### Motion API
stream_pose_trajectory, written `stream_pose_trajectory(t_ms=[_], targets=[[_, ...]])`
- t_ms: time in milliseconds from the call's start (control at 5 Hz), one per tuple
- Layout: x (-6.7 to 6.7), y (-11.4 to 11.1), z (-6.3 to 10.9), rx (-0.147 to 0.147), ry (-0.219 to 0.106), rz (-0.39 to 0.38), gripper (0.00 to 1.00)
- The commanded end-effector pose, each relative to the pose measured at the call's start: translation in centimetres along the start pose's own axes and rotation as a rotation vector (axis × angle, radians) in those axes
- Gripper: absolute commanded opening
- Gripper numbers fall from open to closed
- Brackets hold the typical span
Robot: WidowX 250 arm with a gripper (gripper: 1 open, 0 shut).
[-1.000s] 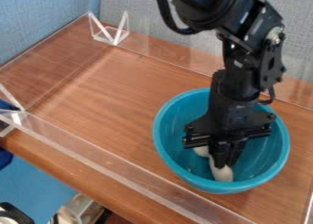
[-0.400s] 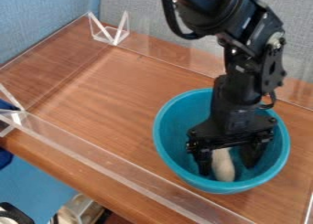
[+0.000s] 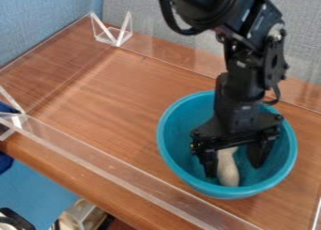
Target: Put the mushroom in the blue bowl
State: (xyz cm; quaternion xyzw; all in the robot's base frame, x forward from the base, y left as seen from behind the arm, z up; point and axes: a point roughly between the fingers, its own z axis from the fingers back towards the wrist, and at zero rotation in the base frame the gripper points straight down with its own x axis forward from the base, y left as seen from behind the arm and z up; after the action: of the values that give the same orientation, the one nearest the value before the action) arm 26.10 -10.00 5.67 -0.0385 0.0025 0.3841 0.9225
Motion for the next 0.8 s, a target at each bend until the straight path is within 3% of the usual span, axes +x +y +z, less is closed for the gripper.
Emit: stream_pose_trajectory(t_ms=[0, 600], targets=[[0.7, -0.3, 2.2, -0.077, -0.012, 0.022, 1.0], [1.1, -0.6, 6.4, -0.214, 0.01, 0.048, 1.0]])
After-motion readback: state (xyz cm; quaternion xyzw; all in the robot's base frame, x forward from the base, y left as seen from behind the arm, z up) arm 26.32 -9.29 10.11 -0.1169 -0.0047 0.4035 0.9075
